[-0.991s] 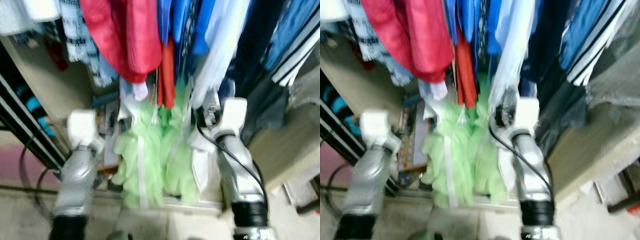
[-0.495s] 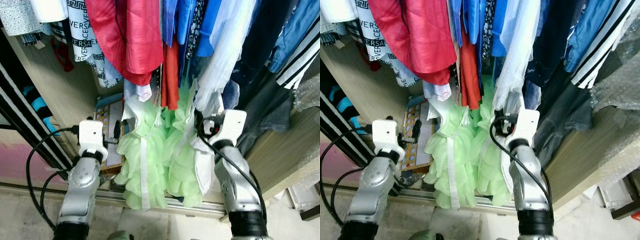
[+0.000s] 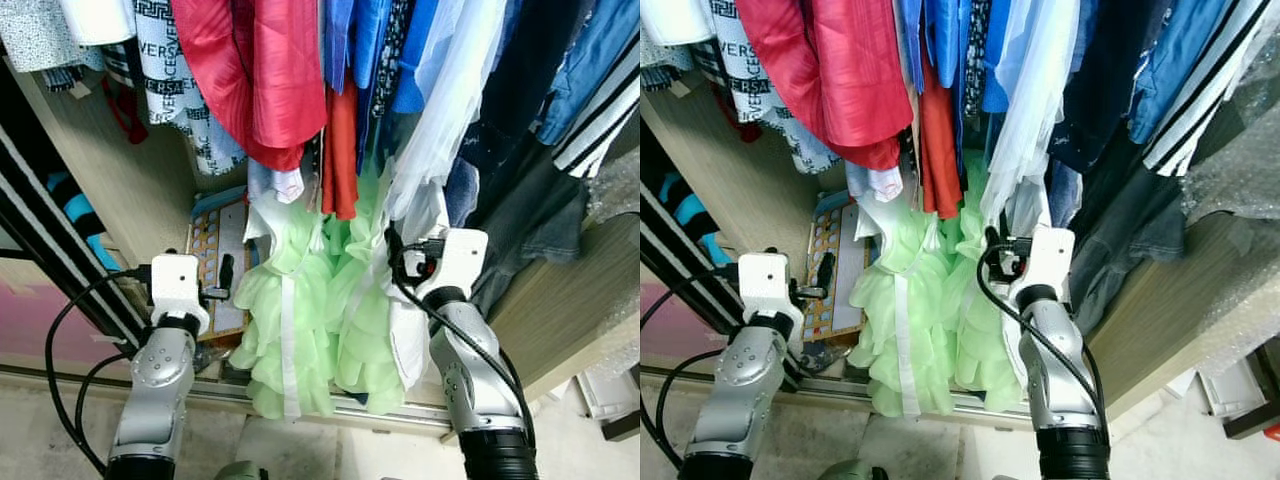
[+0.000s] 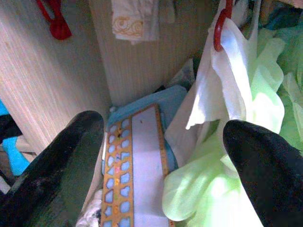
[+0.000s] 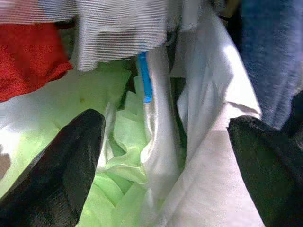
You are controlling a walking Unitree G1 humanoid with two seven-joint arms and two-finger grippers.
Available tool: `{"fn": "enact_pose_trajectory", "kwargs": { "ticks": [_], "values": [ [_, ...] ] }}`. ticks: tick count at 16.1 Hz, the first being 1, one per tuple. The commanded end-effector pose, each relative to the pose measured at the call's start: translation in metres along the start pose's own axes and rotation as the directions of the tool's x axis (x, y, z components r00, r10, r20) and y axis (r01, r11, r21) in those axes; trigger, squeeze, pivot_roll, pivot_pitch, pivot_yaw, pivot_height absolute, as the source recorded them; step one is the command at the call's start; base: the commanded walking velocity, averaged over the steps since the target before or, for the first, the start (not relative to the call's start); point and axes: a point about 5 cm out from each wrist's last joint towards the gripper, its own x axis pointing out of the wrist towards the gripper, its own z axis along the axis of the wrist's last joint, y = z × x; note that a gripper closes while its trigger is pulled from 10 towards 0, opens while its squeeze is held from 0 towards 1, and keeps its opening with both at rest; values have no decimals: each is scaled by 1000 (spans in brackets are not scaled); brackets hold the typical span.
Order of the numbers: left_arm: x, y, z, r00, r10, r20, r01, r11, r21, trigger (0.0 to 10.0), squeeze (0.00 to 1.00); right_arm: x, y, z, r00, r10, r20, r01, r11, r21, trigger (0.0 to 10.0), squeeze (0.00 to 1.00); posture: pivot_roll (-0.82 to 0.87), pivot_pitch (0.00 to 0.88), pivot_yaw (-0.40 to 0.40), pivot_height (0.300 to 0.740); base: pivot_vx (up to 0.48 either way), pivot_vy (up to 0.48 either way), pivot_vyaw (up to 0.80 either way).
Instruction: Clean up the room
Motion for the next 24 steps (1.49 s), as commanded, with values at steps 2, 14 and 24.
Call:
{"fn": "enact_pose_trajectory", "kwargs": {
  "ticks": [2, 14, 24],
  "values": [
    [1, -3, 0, 1000, -7, -1, 7, 1000, -14, 10000, 0, 2, 7, 6, 999, 39, 16, -39, 999, -17, 10000, 0, 70, 0, 4, 740, 0, 0, 800],
    [2, -12, 0, 1000, -23, 2, 23, 1000, -8, 10000, 0, 5, 9, 6, 998, 70, 4, -70, 997, -15, 10000, 0, 68, 0, -5, 740, 0, 0, 800],
    [7, -15, 1, 1000, -18, 2, 18, 1000, 7, 10000, 0, 12, 11, 8, 996, 93, 11, -92, 996, -18, 10000, 0, 72, 0, -10, 740, 0, 0, 800]
  ]
}}
